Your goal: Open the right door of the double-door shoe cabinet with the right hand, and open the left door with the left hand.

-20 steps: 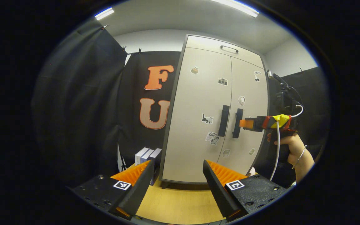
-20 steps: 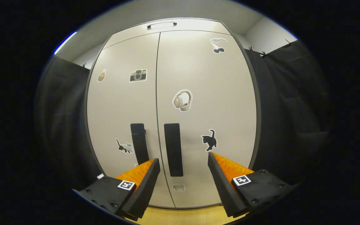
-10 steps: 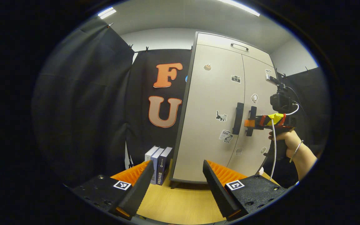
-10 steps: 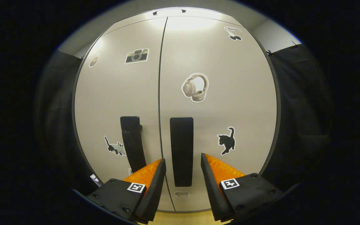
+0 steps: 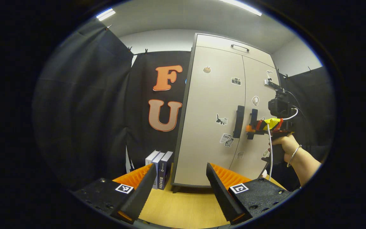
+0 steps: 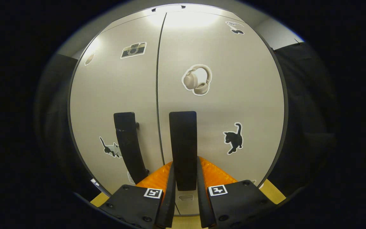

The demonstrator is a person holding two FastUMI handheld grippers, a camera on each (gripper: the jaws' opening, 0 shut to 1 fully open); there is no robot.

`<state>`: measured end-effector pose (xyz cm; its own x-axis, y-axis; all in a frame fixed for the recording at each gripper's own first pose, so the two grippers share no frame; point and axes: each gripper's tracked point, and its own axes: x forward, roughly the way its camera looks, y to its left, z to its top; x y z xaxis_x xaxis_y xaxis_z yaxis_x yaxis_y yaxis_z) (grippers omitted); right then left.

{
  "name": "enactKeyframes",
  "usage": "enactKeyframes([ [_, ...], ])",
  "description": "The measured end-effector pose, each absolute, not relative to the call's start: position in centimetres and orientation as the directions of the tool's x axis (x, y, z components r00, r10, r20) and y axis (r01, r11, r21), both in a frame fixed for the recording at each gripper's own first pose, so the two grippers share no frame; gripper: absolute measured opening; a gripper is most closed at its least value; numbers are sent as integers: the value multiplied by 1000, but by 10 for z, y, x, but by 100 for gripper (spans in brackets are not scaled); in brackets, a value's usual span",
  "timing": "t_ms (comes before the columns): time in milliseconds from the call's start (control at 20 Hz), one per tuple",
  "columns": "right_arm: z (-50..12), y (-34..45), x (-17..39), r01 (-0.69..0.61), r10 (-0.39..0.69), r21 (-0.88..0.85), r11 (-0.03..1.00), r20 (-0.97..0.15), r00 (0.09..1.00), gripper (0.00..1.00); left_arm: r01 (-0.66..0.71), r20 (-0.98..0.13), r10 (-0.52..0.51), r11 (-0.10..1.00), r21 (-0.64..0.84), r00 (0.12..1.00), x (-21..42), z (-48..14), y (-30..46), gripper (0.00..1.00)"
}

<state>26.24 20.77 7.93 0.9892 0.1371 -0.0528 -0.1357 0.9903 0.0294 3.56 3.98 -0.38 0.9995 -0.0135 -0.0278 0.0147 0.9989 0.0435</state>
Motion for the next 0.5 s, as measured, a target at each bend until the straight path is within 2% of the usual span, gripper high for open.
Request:
enactKeyframes([
  [50,79,208,261,-135,137,27,990,-53,989,35,10,-27,-9,999,47,1000,34,-3,41,95],
  [150,78,207,259,-134,135,22,991,-55,989,35,1,-25,1,999,47,1000,29,-2,44,95],
  [200,78,207,258,-135,136,22,991,-52,989,29,-4,-25,6,999,44,1000,27,-1,45,95],
  [300,77,206,253,-142,142,12,990,-59,988,28,-13,-21,14,999,40,1000,23,1,47,95],
  [350,77,204,250,-143,142,-1,990,-63,988,34,-19,-17,19,999,40,1000,22,3,48,95],
  [400,77,203,247,-140,139,-10,990,-60,989,28,-23,-14,24,999,38,1000,19,4,48,95],
  [500,78,200,241,-135,134,-40,990,-39,990,29,-26,-12,26,999,30,1000,16,5,46,95],
])
